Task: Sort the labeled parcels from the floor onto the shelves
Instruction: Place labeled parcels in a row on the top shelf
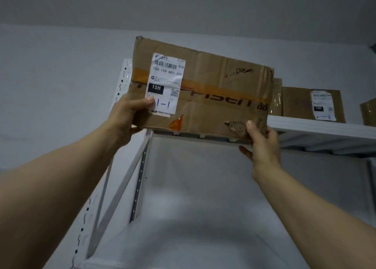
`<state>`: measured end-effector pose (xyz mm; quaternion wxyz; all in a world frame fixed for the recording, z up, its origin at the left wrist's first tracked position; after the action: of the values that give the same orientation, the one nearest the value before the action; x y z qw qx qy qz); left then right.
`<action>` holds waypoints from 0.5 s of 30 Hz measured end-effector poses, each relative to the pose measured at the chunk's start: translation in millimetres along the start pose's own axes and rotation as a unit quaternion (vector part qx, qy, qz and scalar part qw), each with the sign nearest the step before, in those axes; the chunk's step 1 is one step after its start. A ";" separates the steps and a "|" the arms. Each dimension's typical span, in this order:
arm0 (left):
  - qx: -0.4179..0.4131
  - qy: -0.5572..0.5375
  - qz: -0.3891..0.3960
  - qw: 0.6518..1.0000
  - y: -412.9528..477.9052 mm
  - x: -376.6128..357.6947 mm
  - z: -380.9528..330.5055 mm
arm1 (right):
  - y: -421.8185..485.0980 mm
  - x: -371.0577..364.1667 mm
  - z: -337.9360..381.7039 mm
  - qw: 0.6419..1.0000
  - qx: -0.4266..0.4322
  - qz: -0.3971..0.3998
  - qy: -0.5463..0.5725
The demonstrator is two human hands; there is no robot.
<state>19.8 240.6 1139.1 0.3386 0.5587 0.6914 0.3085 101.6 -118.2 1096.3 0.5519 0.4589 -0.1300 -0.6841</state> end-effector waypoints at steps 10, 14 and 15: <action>-0.080 0.081 -0.336 0.935 53.7 100.2 -26.8 | 45.3 -145.1 21.1 0.993 0.091 0.056 -0.059; -0.106 0.179 -0.335 0.919 76.0 105.4 -24.6 | 68.8 -168.1 13.5 0.986 0.083 0.075 -0.122; -0.113 0.197 -0.327 0.917 80.8 103.3 -23.7 | 73.4 -170.1 10.4 0.986 0.075 0.075 -0.132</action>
<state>31.0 355.8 1205.1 0.3390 0.1870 0.8487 0.3604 135.1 0.9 1234.6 0.5435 0.3940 -0.2866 -0.6835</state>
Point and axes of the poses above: each hand's wrist, its own y-axis towards the middle knuckle, its own x-axis out of the back of the hand, z = x × y, the point moved 10 cm from there along y, towards the middle knuckle, and after that the axes turned 3 degrees about y, right-handed, at the moved point
